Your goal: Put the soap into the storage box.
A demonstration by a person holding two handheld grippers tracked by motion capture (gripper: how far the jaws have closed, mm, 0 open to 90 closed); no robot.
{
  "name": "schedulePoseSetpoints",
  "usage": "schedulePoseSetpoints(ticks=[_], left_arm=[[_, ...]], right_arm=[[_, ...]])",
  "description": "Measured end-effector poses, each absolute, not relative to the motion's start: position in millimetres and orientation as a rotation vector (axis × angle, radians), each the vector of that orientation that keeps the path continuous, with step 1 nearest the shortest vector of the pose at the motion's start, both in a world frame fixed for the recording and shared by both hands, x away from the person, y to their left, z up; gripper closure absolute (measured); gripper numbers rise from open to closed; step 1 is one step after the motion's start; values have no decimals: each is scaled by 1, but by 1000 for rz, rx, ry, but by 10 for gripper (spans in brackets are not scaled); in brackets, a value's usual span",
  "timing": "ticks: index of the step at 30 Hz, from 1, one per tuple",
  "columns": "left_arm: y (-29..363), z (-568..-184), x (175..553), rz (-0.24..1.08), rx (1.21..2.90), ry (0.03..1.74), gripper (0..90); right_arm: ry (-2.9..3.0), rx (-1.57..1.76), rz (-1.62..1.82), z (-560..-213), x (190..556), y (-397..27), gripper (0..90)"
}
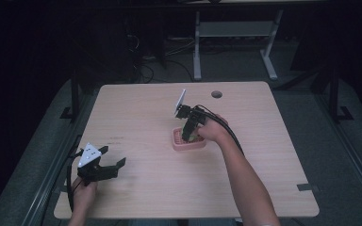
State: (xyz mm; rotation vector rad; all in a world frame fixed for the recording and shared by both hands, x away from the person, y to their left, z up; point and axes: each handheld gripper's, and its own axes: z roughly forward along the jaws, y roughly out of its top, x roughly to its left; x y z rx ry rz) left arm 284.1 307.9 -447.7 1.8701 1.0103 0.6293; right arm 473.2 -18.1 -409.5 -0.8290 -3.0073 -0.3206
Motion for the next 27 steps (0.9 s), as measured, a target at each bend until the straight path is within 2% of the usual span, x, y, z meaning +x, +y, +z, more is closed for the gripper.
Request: schedulePoseSetpoints(ticks=[27], left_arm=[[309, -448, 284, 620, 1867, 1013, 141]], right_arm=[[-3022, -837, -243, -417, 475, -12, 256]])
